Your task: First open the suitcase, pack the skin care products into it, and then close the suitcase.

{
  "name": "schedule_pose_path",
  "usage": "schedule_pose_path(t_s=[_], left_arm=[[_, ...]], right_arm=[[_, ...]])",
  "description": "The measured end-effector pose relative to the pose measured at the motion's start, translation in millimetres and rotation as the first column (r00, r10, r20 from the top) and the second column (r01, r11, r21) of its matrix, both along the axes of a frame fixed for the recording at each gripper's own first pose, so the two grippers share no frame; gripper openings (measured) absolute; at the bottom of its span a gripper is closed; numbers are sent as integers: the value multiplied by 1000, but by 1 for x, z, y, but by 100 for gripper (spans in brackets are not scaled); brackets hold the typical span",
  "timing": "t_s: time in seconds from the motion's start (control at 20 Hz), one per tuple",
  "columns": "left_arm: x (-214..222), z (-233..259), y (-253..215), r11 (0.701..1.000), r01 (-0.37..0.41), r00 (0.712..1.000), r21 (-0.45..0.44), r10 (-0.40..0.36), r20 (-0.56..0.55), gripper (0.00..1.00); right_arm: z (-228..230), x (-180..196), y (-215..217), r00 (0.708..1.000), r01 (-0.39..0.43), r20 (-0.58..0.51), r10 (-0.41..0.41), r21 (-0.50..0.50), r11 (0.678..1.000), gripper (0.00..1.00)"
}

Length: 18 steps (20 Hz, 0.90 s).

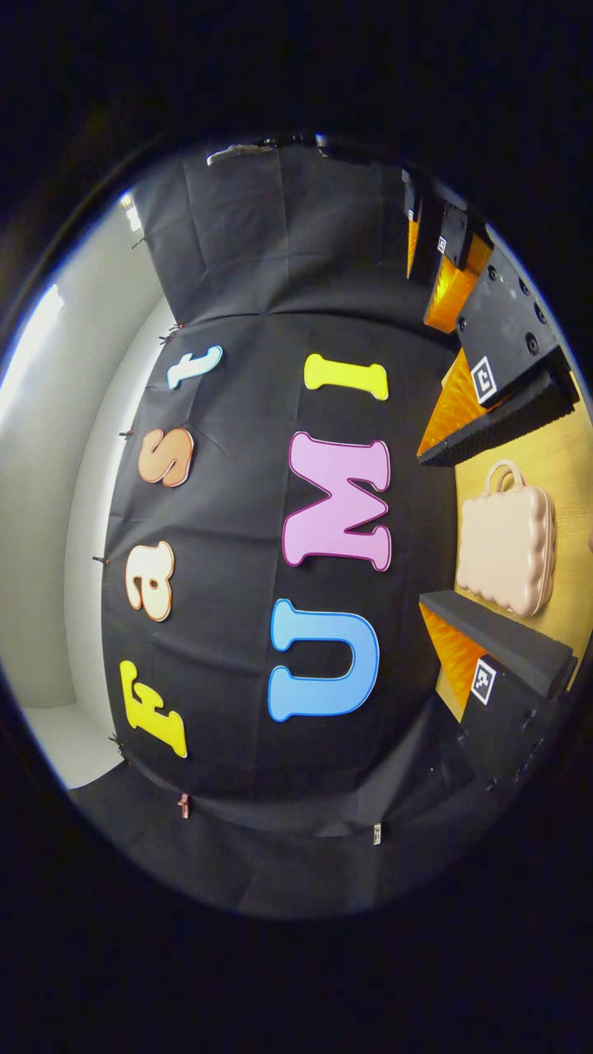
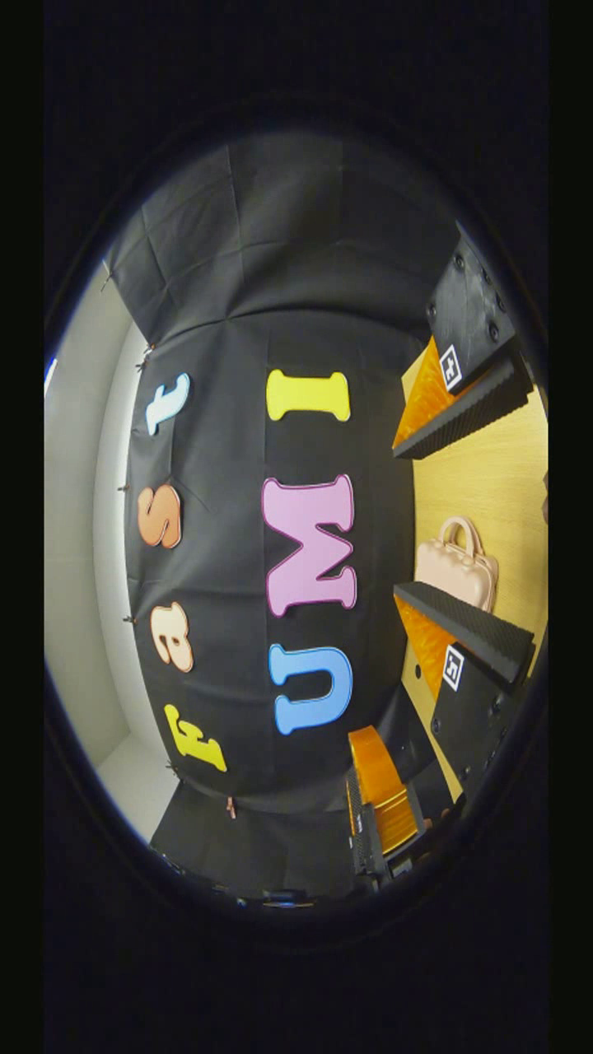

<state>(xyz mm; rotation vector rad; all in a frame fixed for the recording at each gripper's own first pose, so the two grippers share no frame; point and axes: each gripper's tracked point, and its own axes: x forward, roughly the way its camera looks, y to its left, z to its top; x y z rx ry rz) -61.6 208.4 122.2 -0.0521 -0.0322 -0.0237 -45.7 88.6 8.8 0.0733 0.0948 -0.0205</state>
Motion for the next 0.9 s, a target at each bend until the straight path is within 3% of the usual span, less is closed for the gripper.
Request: schedule_pose_path(t_s=[0.05, 0.4, 0.65, 0.9], left_arm=[[-2, -2, 1, 1000, -5, 1000, -3, 5, -3, 96], [-11, -8, 6, 1000, -15, 1000, -19, 15, -6, 96], [-12, -14, 5, 998, -22, 1000, 50, 22, 3, 96], [-11, -13, -5, 998, 6, 1000, 64, -6, -1, 96]], right_arm=[[0, -2, -1, 1000, -1, 4, 1, -8, 1000, 95], [-4, -4, -1, 1000, -1, -9, 0, -18, 1000, 95], [-9, -5, -3, 1000, 4, -21, -4, -17, 1000, 95], [-9, -3, -7, 1000, 18, -22, -18, -20, 1000, 95]])
